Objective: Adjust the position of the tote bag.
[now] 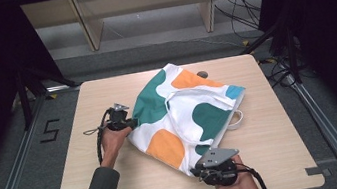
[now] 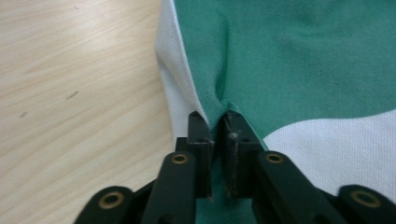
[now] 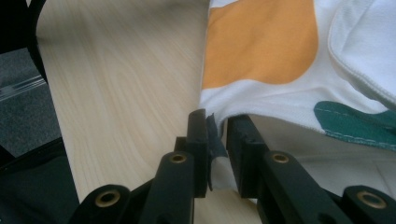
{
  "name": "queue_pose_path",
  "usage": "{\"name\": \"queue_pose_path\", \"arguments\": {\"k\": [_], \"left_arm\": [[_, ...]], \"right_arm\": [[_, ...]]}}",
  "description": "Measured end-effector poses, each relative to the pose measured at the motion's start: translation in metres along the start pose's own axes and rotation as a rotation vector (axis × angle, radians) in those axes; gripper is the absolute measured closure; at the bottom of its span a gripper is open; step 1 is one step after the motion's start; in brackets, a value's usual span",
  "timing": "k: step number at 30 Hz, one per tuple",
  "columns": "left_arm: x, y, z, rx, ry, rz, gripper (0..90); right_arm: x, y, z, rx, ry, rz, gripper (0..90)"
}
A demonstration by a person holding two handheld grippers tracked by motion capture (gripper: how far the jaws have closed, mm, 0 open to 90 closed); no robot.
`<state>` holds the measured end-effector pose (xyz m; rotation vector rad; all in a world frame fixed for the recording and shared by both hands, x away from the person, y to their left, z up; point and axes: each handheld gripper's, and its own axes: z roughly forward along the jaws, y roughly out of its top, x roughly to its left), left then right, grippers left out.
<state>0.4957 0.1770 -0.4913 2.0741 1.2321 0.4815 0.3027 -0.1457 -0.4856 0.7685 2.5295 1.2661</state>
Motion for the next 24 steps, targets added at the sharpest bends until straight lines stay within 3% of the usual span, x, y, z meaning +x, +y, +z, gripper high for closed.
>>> {"name": "queue_pose_path", "arguments": {"k": [1,2,3,4,5,6,7,9,10,12,14,15,16,17,18,20,21,22,23,24], "left_arm": [[0.000,0.000,-0.005,0.005,0.030,0.004,75.3],[-0.001,0.000,-0.008,-0.006,0.041,-0.020,66.1],[-0.004,0.000,-0.026,-0.006,0.031,-0.063,53.2],[-0.004,0.000,-0.026,-0.006,0.031,-0.063,45.8],[-0.014,-0.005,-0.046,-0.018,0.017,-0.062,43.1],[-0.014,-0.005,-0.046,-0.018,0.017,-0.062,42.6],[-0.027,-0.015,-0.068,-0.027,-0.069,-0.057,40.3],[-0.040,-0.030,-0.089,-0.044,-0.166,-0.061,39.3],[-0.040,-0.030,-0.089,-0.044,-0.166,-0.061,37.9],[-0.058,-0.050,-0.100,-0.045,-0.201,-0.056,35.1],[-0.068,-0.066,-0.102,-0.050,-0.251,-0.100,32.8],[-0.078,-0.079,-0.098,-0.030,-0.309,-0.154,30.6],[-0.078,-0.079,-0.098,-0.030,-0.309,-0.154,30.1],[-0.084,-0.086,-0.095,-0.045,-0.326,-0.217,30.1],[-0.086,-0.089,-0.093,-0.038,-0.336,-0.224,29.8],[-0.093,-0.092,-0.089,-0.015,-0.346,-0.230,26.4],[-0.095,-0.093,-0.088,-0.008,-0.333,-0.221,25.9],[-0.098,-0.092,-0.084,-0.004,-0.332,-0.228,24.8],[-0.099,-0.092,-0.083,-0.006,-0.336,-0.247,24.2],[-0.100,-0.092,-0.081,-0.019,-0.343,-0.281,24.3]], "right_arm": [[0.002,0.001,0.003,-0.002,0.001,-0.001,79.9],[0.004,0.001,0.004,0.003,0.008,0.010,79.3],[0.004,0.001,0.004,0.007,0.020,0.017,75.7],[0.004,0.001,0.004,0.007,0.020,0.017,75.7],[0.003,0.000,0.003,0.020,0.027,0.009,70.7],[0.003,0.000,0.003,0.020,0.027,0.009,70.7],[0.003,0.001,-0.001,0.047,0.036,0.002,58.5],[0.002,-0.001,-0.010,0.037,0.034,0.019,53.0],[0.002,-0.001,-0.010,0.037,0.034,0.019,53.0],[-0.002,-0.002,-0.023,0.035,0.036,0.020,49.0],[-0.014,-0.004,-0.041,-0.001,-0.019,0.055,47.3],[-0.020,-0.005,-0.046,-0.017,-0.042,0.059,47.3],[-0.020,-0.005,-0.046,-0.017,-0.042,0.059,47.3],[-0.027,-0.007,-0.050,-0.019,-0.073,0.083,47.3],[-0.035,-0.009,-0.055,-0.016,-0.121,0.110,47.3],[-0.061,-0.016,-0.062,-0.011,-0.221,0.107,45.4],[-0.067,-0.019,-0.063,0.002,-0.247,0.152,44.8],[-0.075,-0.021,-0.064,0.015,-0.268,0.165,44.4],[-0.081,-0.024,-0.065,0.021,-0.282,0.200,44.4],[-0.089,-0.026,-0.066,0.023,-0.284,0.200,44.1]]}}
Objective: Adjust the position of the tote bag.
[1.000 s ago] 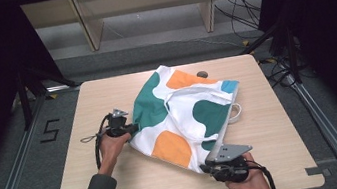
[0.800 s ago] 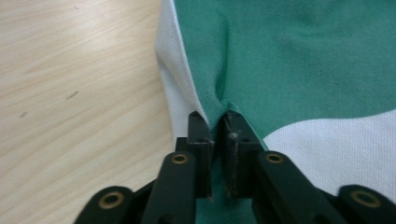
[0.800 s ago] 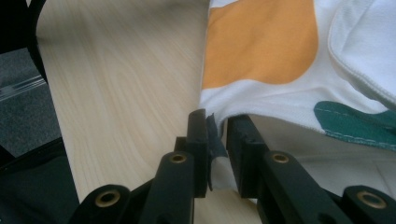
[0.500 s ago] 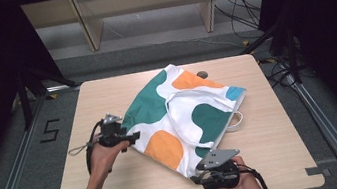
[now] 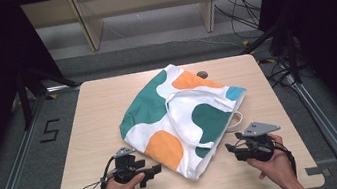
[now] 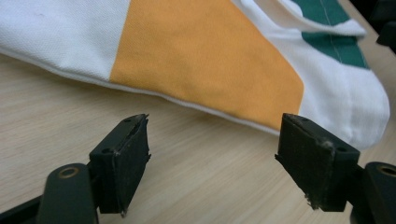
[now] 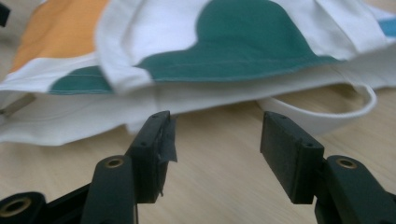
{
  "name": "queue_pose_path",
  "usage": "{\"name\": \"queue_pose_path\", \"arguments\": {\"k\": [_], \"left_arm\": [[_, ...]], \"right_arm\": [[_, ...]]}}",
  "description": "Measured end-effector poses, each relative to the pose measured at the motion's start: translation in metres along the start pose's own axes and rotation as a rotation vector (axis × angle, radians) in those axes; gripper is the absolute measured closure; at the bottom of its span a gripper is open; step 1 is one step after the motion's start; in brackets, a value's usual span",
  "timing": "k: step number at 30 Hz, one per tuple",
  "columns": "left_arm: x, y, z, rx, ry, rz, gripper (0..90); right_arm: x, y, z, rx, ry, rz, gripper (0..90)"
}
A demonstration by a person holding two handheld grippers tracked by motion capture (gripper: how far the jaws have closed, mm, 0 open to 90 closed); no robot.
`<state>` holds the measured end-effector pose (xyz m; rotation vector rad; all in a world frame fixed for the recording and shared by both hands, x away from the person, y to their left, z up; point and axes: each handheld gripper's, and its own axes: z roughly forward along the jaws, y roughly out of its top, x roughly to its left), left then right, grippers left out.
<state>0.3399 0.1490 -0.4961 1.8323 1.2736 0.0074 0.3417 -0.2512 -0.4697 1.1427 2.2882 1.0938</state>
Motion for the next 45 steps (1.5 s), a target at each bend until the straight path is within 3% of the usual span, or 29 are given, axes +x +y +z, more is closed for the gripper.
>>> {"name": "queue_pose_path", "arguments": {"k": [2,3,5,6,8,9,10,11,13,14,15,17,18,19,20,21,24,26,28,29,31,34,35,38,39,41,43,45], "left_arm": [[0.001,0.000,0.003,-0.013,-0.045,-0.057,23.8],[0.001,-0.001,0.004,-0.020,-0.037,-0.068,23.0],[0.001,0.000,0.007,-0.010,-0.021,-0.059,23.0],[0.001,0.000,0.007,-0.010,-0.021,-0.059,22.9],[0.002,0.000,0.009,-0.008,-0.018,-0.062,22.9],[0.001,0.000,0.010,-0.002,-0.011,-0.064,22.9],[0.001,0.001,0.012,0.001,-0.011,-0.067,22.7],[0.001,0.002,0.013,0.009,-0.008,-0.060,22.5],[0.001,0.002,0.015,0.008,-0.003,-0.066,22.5],[0.001,0.004,0.017,0.008,-0.002,-0.066,22.6],[0.000,0.005,0.018,0.007,-0.002,-0.069,22.7],[-0.001,0.005,0.020,0.003,-0.007,-0.066,25.1],[-0.001,0.006,0.022,0.004,-0.008,-0.069,24.9],[-0.001,0.006,0.023,0.004,-0.010,-0.067,25.1],[-0.002,0.006,0.024,0.000,-0.007,-0.073,25.9],[-0.001,0.007,0.025,-0.004,-0.006,-0.081,26.7],[0.001,0.008,0.028,-0.020,0.002,-0.085,34.2],[0.002,0.008,0.030,-0.026,0.002,-0.095,39.3],[0.004,0.009,0.031,-0.038,0.004,-0.084,49.6],[0.007,0.010,0.033,-0.047,0.012,-0.067,54.6],[0.011,0.012,0.032,-0.063,0.009,-0.061,66.8],[0.016,0.015,0.033,-0.080,0.029,-0.028,79.7],[0.024,0.021,0.033,-0.071,0.048,-0.005,82.0],[0.031,0.029,0.034,-0.084,0.064,-0.002,85.1],[0.036,0.034,0.033,-0.074,0.080,0.019,85.1],[0.049,0.046,0.034,-0.085,0.094,0.007,85.1],[0.054,0.050,0.034,-0.081,0.093,-0.003,85.1],[0.067,0.058,0.036,-0.103,0.100,-0.052,84.9]], "right_arm": [[-0.013,-0.001,0.003,-0.001,0.012,0.047,43.8],[-0.018,-0.001,0.004,-0.003,-0.010,0.056,43.5],[-0.030,0.000,0.008,0.004,-0.045,0.070,43.0],[-0.037,0.001,0.011,-0.013,-0.086,0.066,42.0],[-0.043,0.002,0.013,0.013,-0.081,0.086,41.5],[-0.051,0.003,0.016,0.017,-0.105,0.084,41.2],[-0.063,0.006,0.021,0.019,-0.129,0.134,40.0],[-0.067,0.007,0.023,0.023,-0.133,0.184,39.7],[-0.074,0.008,0.027,0.002,-0.130,0.190,39.3],[-0.083,0.012,0.032,0.038,-0.147,0.220,38.9],[-0.089,0.012,0.035,0.033,-0.166,0.197,38.9],[-0.094,0.014,0.042,0.023,-0.152,0.233,39.7],[-0.098,0.013,0.044,0.023,-0.162,0.218,40.3],[-0.099,0.015,0.047,0.026,-0.150,0.248,39.5],[-0.102,0.015,0.050,0.039,-0.167,0.214,40.4],[-0.102,0.018,0.052,0.041,-0.167,0.246,42.0],[-0.105,0.022,0.061,0.038,-0.148,0.238,53.0],[-0.106,0.023,0.068,0.109,-0.162,0.214,66.0],[-0.106,0.023,0.070,0.121,-0.147,0.215,71.1],[-0.105,0.021,0.071,0.131,-0.157,0.158,77.9],[-0.101,0.022,0.067,0.124,-0.146,0.143,84.4],[-0.097,0.021,0.061,0.106,-0.147,0.108,86.7],[-0.092,0.018,0.055,0.106,-0.134,0.081,87.2],[-0.085,0.015,0.050,0.108,-0.113,0.057,87.4],[-0.081,0.014,0.048,0.116,-0.097,0.047,87.4],[-0.067,0.010,0.042,0.120,-0.059,0.008,87.4],[-0.056,0.007,0.037,0.123,-0.026,0.011,87.5],[-0.046,0.004,0.033,0.120,-0.002,-0.011,87.6]]}}
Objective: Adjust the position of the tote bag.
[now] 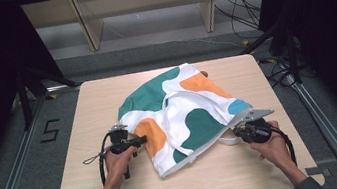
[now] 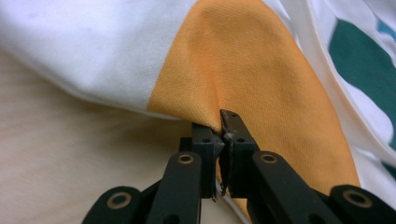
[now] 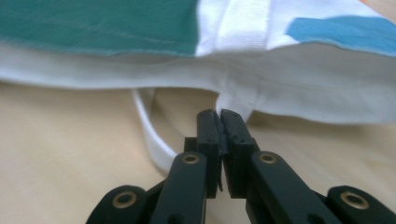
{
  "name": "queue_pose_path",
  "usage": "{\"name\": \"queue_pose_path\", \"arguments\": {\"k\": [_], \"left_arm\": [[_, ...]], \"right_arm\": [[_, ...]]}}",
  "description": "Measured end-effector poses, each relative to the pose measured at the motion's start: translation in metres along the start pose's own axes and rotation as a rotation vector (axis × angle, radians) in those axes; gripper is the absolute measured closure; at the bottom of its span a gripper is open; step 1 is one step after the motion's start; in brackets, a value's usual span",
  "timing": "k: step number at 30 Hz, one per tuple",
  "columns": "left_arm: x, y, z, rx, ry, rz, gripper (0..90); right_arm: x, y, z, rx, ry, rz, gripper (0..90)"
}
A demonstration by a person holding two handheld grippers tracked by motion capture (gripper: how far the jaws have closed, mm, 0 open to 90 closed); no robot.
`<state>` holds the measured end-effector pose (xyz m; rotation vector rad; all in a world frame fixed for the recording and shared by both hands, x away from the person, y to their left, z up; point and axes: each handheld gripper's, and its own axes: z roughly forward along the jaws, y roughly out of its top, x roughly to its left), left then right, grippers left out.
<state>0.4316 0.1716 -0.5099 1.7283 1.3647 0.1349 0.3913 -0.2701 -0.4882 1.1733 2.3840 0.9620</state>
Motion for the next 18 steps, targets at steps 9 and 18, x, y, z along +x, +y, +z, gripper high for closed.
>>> {"name": "queue_pose_path", "arguments": {"k": [9,18], "left_arm": [[0.022,0.016,0.004,-0.019,0.028,0.006,81.4],[0.013,0.013,-0.037,-0.001,0.107,0.096,43.3]], "right_arm": [[0.050,-0.011,-0.008,0.012,0.051,-0.142,87.8],[0.055,-0.008,-0.017,-0.030,0.105,-0.122,67.2]]}}
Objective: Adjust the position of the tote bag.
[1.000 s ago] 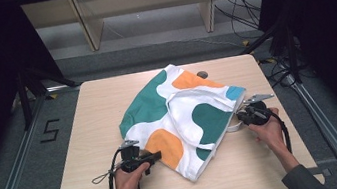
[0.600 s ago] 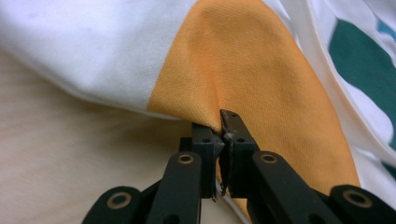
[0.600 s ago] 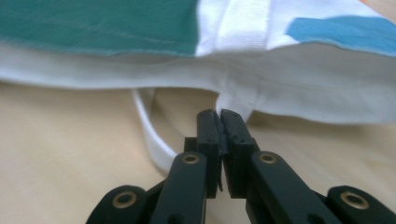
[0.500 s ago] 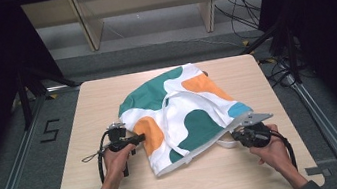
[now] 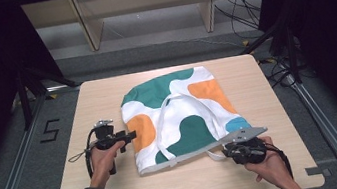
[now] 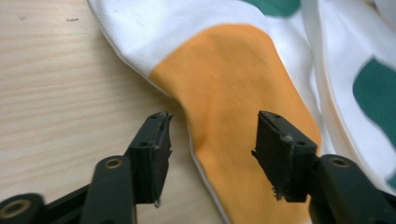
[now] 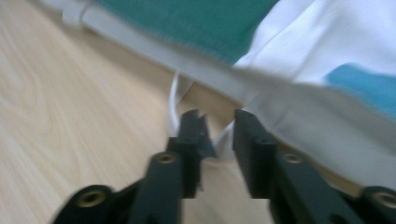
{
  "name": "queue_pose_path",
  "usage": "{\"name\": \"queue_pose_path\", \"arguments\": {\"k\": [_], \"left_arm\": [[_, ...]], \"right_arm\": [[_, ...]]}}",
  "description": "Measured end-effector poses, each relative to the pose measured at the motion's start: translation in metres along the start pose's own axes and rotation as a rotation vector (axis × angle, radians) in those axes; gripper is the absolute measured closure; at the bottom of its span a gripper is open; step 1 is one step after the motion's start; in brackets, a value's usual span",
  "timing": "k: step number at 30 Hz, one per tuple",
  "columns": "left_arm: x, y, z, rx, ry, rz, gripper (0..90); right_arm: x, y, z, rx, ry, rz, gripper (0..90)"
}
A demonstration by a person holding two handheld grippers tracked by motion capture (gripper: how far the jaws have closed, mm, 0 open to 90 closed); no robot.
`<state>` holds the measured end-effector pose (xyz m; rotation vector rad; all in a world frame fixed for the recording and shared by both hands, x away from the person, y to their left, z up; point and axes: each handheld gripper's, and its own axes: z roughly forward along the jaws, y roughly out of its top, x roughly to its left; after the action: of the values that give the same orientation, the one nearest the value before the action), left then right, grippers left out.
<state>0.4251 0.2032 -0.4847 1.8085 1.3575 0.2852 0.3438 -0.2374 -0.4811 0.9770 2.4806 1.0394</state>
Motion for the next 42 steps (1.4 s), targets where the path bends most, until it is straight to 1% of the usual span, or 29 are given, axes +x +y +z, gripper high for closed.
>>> {"name": "queue_pose_path", "arguments": {"k": [1,2,3,4,5,6,7,8,9,10,12,14,15,19,20,23,24,25,26,27,29,33,34,36,37,38,39,41,42], "left_arm": [[0.000,0.000,0.000,0.000,0.000,0.000,41.0],[-0.012,-0.005,-0.014,0.008,0.002,0.066,38.7],[-0.012,-0.005,-0.014,0.008,0.002,0.066,37.7],[-0.018,-0.008,-0.020,0.007,-0.012,0.087,36.6],[-0.024,-0.011,-0.027,0.013,-0.041,0.106,36.6],[-0.037,-0.019,-0.038,0.030,-0.066,0.148,34.1],[-0.037,-0.019,-0.038,0.030,-0.066,0.148,33.7],[-0.046,-0.027,-0.043,0.042,-0.081,0.218,33.5],[-0.046,-0.027,-0.043,0.042,-0.081,0.218,33.2],[-0.051,-0.034,-0.045,0.048,-0.098,0.254,32.9],[-0.053,-0.038,-0.046,0.054,-0.109,0.240,32.4],[-0.060,-0.045,-0.050,0.057,-0.123,0.243,30.1],[-0.063,-0.047,-0.051,0.056,-0.132,0.255,29.2],[-0.069,-0.052,-0.054,0.063,-0.151,0.296,23.2],[-0.072,-0.055,-0.052,0.063,-0.148,0.302,22.8],[-0.076,-0.062,-0.048,0.079,-0.143,0.335,21.3],[-0.079,-0.065,-0.046,0.101,-0.128,0.369,21.1],[-0.079,-0.065,-0.046,0.101,-0.128,0.369,20.9],[-0.080,-0.066,-0.044,0.113,-0.101,0.384,20.9],[-0.080,-0.065,-0.042,0.118,-0.088,0.401,20.0],[-0.081,-0.068,-0.038,0.129,-0.064,0.386,20.7],[-0.082,-0.068,-0.034,0.138,-0.027,0.413,22.3],[-0.083,-0.067,-0.030,0.118,0.014,0.381,23.6],[-0.081,-0.065,-0.028,0.110,0.031,0.378,24.3],[-0.080,-0.063,-0.026,0.104,0.038,0.377,25.2],[-0.078,-0.061,-0.024,0.106,0.038,0.392,22.7],[-0.077,-0.061,-0.022,0.101,0.030,0.373,22.1],[-0.079,-0.063,-0.019,0.110,0.034,0.383,26.1],[-0.083,-0.065,-0.017,0.116,0.044,0.414,27.4]], "right_arm": [[0.000,0.000,0.000,0.000,0.000,0.000,67.2],[-0.005,0.004,-0.012,-0.050,0.009,0.023,60.3],[-0.005,0.004,-0.012,-0.050,0.009,0.023,60.3],[-0.012,0.005,-0.025,-0.108,-0.042,0.042,54.9],[-0.012,0.005,-0.025,-0.108,-0.042,0.042,54.9],[-0.019,0.004,-0.034,-0.110,-0.082,0.116,52.3],[-0.019,0.004,-0.034,-0.110,-0.082,0.116,52.3],[-0.032,-0.001,-0.036,-0.112,-0.111,0.120,50.9],[-0.035,-0.004,-0.035,-0.095,-0.130,0.147,50.5],[-0.039,-0.007,-0.035,-0.081,-0.142,0.156,49.6],[-0.044,-0.009,-0.033,-0.073,-0.155,0.139,49.3],[-0.051,-0.014,-0.031,-0.051,-0.206,0.128,46.5],[-0.054,-0.016,-0.031,-0.056,-0.228,0.090,43.9],[-0.057,-0.017,-0.030,-0.030,-0.251,0.114,40.3],[-0.058,-0.019,-0.027,-0.020,-0.257,0.159,38.6],[-0.067,-0.021,-0.022,-0.017,-0.265,0.126,38.0],[-0.066,-0.020,-0.021,-0.003,-0.264,0.180,37.5],[-0.066,-0.020,-0.021,-0.003,-0.264,0.180,37.5],[-0.071,-0.021,-0.018,-0.012,-0.273,0.123,37.1],[-0.071,-0.020,-0.016,-0.004,-0.279,0.143,36.9],[-0.073,-0.017,-0.010,0.019,-0.284,0.138,36.3],[-0.076,-0.014,-0.003,0.023,-0.283,0.137,36.2],[-0.078,-0.013,-0.001,0.018,-0.288,0.150,36.2],[-0.077,-0.012,0.000,0.023,-0.280,0.176,36.1],[-0.081,-0.011,0.002,0.002,-0.286,0.140,36.1],[-0.080,-0.010,0.002,0.012,-0.291,0.160,36.0],[-0.081,-0.009,0.003,0.011,-0.291,0.156,35.8],[-0.081,-0.008,0.005,0.015,-0.294,0.158,35.6],[-0.082,-0.007,0.008,0.012,-0.297,0.147,35.6]]}}
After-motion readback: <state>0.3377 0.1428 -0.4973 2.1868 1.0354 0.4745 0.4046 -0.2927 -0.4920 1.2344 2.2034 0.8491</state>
